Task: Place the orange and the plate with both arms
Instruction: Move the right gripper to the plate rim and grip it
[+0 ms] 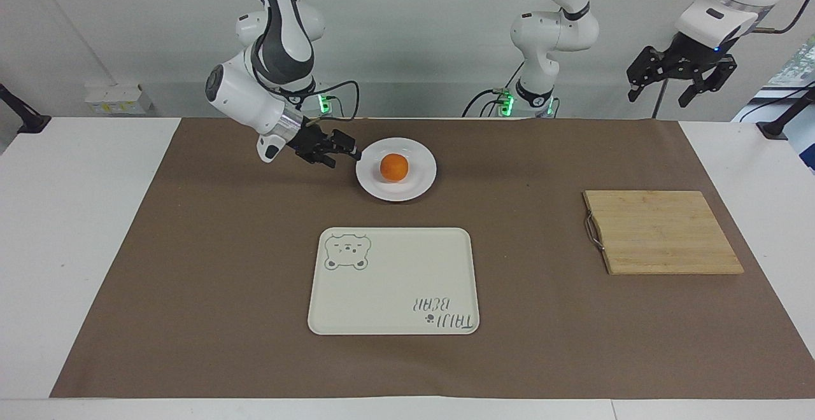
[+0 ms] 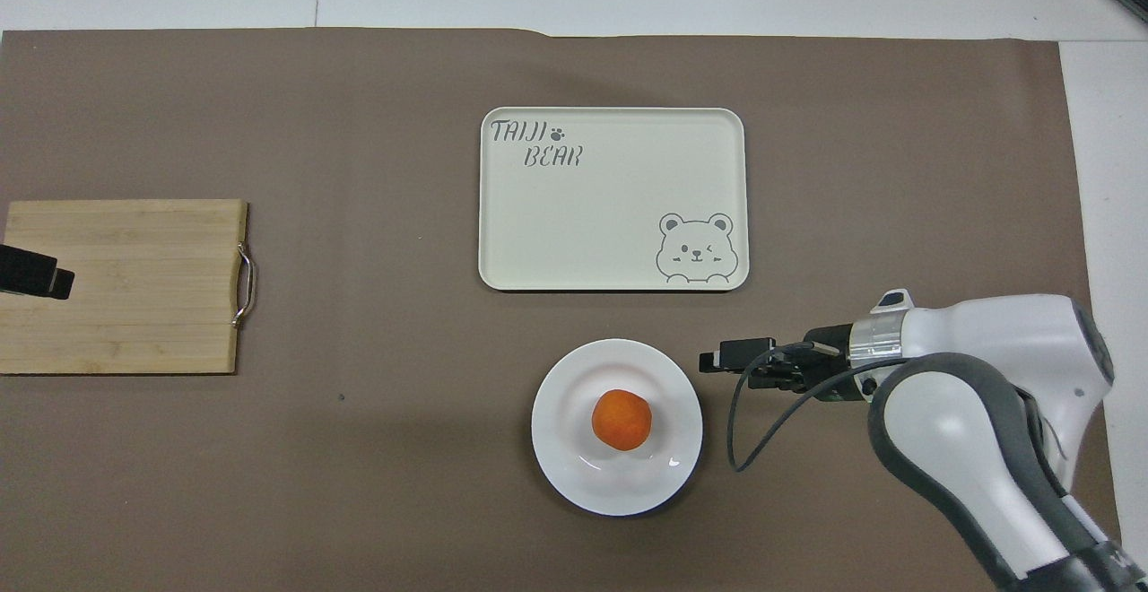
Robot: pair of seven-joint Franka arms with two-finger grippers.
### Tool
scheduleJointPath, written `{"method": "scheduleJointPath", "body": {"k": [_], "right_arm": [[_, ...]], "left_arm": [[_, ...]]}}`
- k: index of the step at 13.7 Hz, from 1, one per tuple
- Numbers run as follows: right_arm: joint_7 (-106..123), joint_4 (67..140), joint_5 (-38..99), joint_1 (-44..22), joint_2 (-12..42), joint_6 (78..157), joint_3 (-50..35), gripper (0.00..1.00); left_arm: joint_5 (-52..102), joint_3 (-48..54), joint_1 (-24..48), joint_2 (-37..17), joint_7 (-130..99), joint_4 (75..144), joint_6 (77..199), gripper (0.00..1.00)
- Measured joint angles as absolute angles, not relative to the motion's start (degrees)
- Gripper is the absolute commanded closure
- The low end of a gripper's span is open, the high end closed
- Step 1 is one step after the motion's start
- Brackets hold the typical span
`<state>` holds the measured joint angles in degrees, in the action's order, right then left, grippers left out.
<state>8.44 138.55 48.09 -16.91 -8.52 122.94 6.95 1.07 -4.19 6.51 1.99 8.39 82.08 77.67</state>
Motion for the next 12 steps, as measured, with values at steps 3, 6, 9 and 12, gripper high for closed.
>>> {"method": "scheduleJointPath", "body": {"k": [3,6,9,12], "right_arm": [[13.33,141.55,52.07,-16.99,-8.52,124.48,6.87,0.00],[21.66,144.84,59.74,-17.05,-8.38,126.55,6.85,0.00],[27.07,147.70,65.52,-17.56,-8.00,127.62,6.84,0.00],[33.15,149.89,73.57,-19.91,-6.01,131.76,6.86,0.00]], "left_arm": [[1.07,-4.19,6.51,1.99,8.39,82.08,77.67,0.00],[1.07,-4.19,6.51,1.99,8.39,82.08,77.67,0.00],[1.07,-4.19,6.51,1.99,8.39,82.08,77.67,0.00],[1.07,-4.19,6.51,1.99,8.39,82.08,77.67,0.00]]}}
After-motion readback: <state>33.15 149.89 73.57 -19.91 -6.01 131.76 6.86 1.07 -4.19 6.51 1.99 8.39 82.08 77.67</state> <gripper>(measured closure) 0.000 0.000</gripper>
